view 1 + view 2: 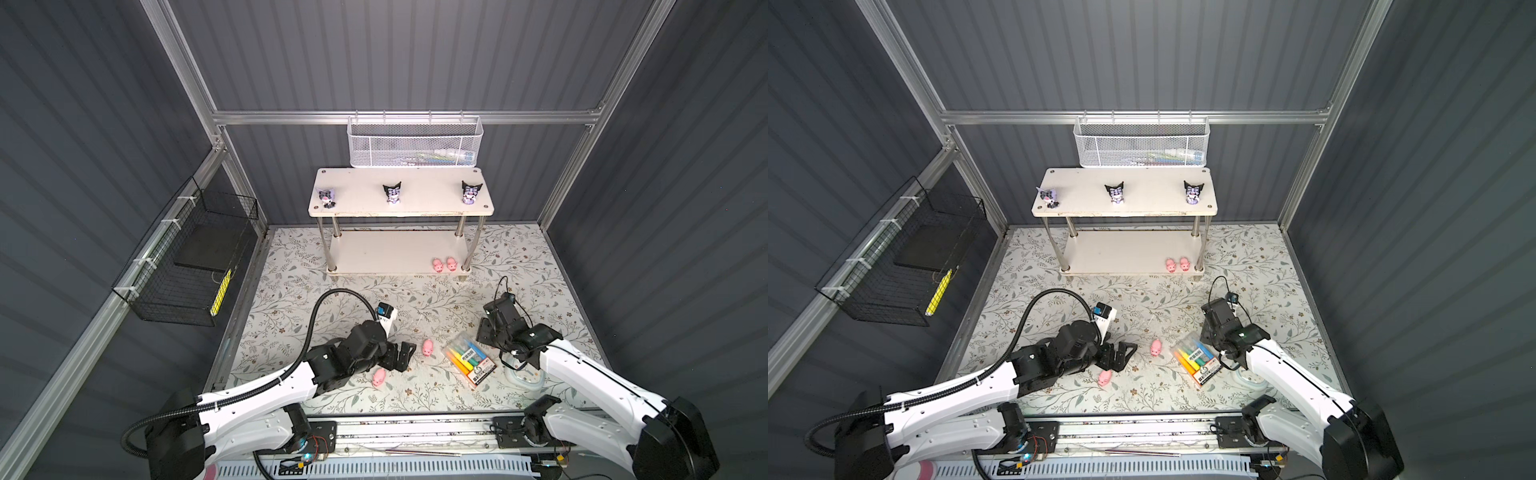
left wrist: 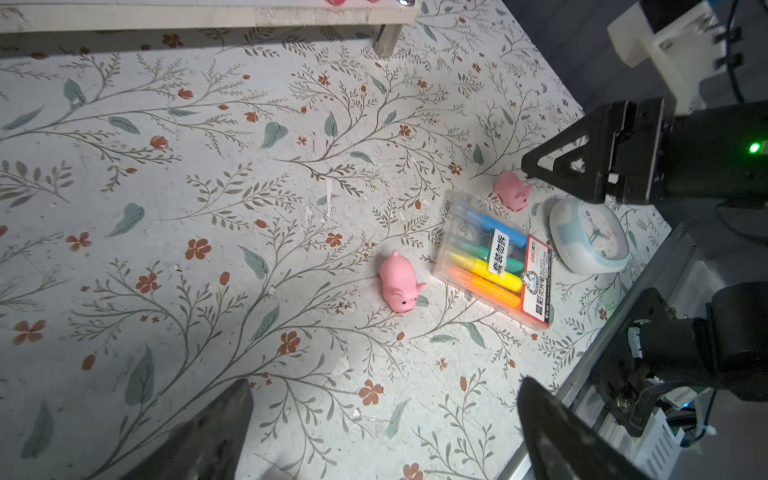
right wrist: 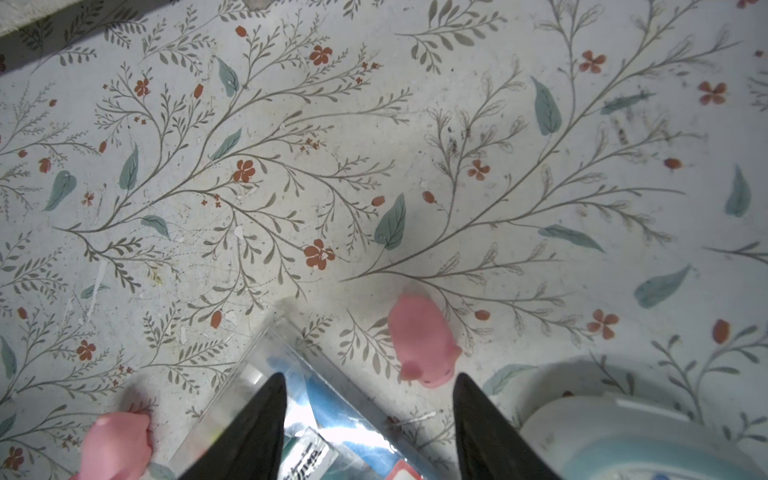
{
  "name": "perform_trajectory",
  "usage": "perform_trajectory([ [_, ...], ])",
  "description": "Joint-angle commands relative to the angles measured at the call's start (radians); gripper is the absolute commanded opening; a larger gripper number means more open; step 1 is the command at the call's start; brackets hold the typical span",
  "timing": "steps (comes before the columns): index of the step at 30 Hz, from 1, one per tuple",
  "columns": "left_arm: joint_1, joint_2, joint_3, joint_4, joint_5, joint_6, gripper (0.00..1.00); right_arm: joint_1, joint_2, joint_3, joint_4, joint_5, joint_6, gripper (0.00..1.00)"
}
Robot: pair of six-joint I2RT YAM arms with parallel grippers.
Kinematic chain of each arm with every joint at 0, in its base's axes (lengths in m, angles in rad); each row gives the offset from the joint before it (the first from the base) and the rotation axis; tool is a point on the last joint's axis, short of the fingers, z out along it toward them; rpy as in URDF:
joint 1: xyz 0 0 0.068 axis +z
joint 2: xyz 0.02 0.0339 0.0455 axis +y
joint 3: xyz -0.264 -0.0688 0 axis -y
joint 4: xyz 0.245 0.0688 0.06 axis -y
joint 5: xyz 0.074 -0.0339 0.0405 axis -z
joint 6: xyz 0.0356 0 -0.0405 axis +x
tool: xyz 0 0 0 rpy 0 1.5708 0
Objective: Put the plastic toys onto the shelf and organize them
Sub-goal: 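Move the open right gripper back over the pigs near the marker pack, then close the right gripper on the pink pig beside the marker pack and lift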
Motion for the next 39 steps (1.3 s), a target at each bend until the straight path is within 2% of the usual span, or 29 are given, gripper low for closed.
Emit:
perform_trajectory([
  [1,-0.027,0.031,0.027,0.037,-0.028,-0.020,1.00,-0.018,0.005,-0.032,-0.019,0.005,0.038,0.65],
  [10,-0.032,0.072,0.048,0.038,-0.033,0.002,1.00,-0.083,0.069,-0.027,-0.013,-0.051,0.058,0.67],
  [17,-0.031,0.075,0.042,0.015,-0.151,0.027,1.00,-0.088,0.172,-0.017,0.049,-0.098,0.072,0.67],
  [24,-0.029,0.110,0.069,0.004,-0.164,0.081,1.00,-0.088,0.263,0.011,0.076,-0.101,0.059,0.66],
  [29,-0.027,0.137,0.085,0.004,-0.165,0.097,1.00,-0.088,0.290,0.030,0.083,-0.103,0.043,0.62],
  [35,-0.025,0.135,0.085,-0.002,-0.168,0.107,1.00,-0.088,0.309,0.043,0.091,-0.112,0.028,0.50],
  [39,-0.022,0.126,0.084,-0.019,-0.180,0.111,1.00,-0.088,0.321,0.052,0.094,-0.126,0.018,0.49],
])
